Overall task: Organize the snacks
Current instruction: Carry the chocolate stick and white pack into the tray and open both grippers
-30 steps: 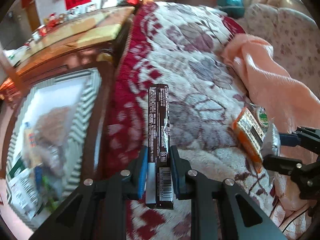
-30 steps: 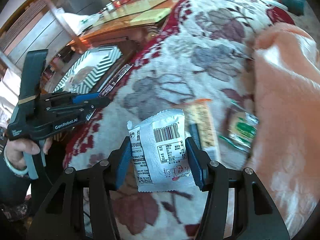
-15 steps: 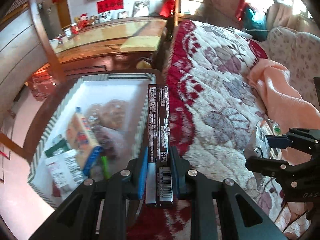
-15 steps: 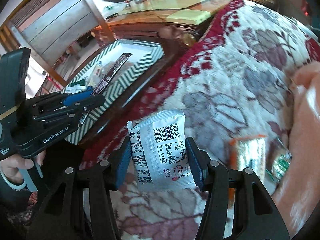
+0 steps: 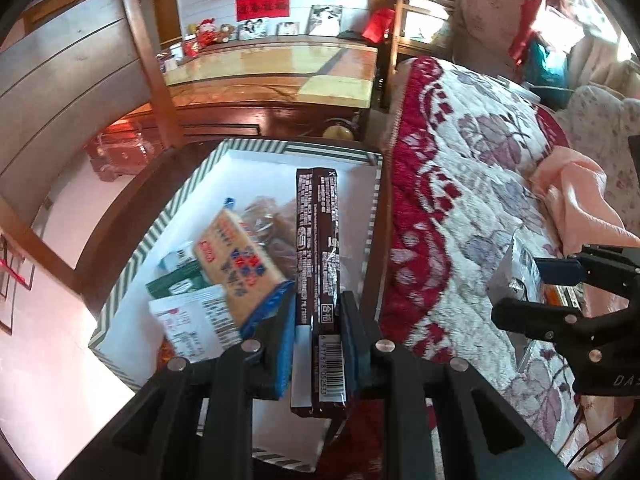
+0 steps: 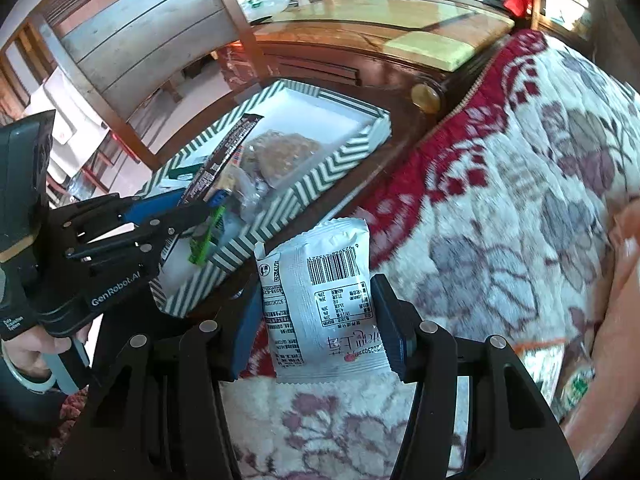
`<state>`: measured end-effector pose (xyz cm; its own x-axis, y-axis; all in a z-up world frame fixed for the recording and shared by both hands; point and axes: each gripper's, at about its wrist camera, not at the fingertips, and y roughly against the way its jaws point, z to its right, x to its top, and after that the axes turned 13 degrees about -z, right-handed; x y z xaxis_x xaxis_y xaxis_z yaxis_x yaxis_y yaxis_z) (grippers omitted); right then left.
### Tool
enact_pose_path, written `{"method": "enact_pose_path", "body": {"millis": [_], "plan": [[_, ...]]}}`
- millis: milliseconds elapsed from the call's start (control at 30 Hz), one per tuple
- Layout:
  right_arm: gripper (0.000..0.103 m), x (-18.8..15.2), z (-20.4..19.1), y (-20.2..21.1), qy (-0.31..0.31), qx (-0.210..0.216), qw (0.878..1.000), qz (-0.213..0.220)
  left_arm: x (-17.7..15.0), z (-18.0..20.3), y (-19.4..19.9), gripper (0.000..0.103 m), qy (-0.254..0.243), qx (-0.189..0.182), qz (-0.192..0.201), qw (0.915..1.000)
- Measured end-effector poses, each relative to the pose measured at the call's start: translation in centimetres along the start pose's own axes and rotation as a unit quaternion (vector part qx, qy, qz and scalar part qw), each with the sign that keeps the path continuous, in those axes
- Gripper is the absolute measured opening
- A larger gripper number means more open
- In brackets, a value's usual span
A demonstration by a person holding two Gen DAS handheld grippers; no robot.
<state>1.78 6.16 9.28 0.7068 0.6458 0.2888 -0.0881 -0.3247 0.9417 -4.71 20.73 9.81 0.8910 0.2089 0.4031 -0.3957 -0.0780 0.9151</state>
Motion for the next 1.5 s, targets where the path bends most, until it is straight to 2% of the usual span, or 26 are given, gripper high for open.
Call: {"method": "enact_pose_path", "body": {"millis": [600,1067,1500], "plan": [[0.053,5.9,-5.0,-2.6,0.057,0.002,0.998,-0.019,-0.6,-6.4,-0.9,0.023,0.069,0.015,-0.005,0.9975],[0.053,11.5,-6.8,-6.6,0.066,-0.004,0.997,-0.035,-0.8,-8.5,-2.5,0.023,0.098,0.022,-0.018,0.9948],[0.053,14.2,-7.7,-9.6,0.078,-0.02,0.995,-0.052,-0.1,-8.4,-3.5,0.023,0.097,0.027,-0.022,0.9947]]}}
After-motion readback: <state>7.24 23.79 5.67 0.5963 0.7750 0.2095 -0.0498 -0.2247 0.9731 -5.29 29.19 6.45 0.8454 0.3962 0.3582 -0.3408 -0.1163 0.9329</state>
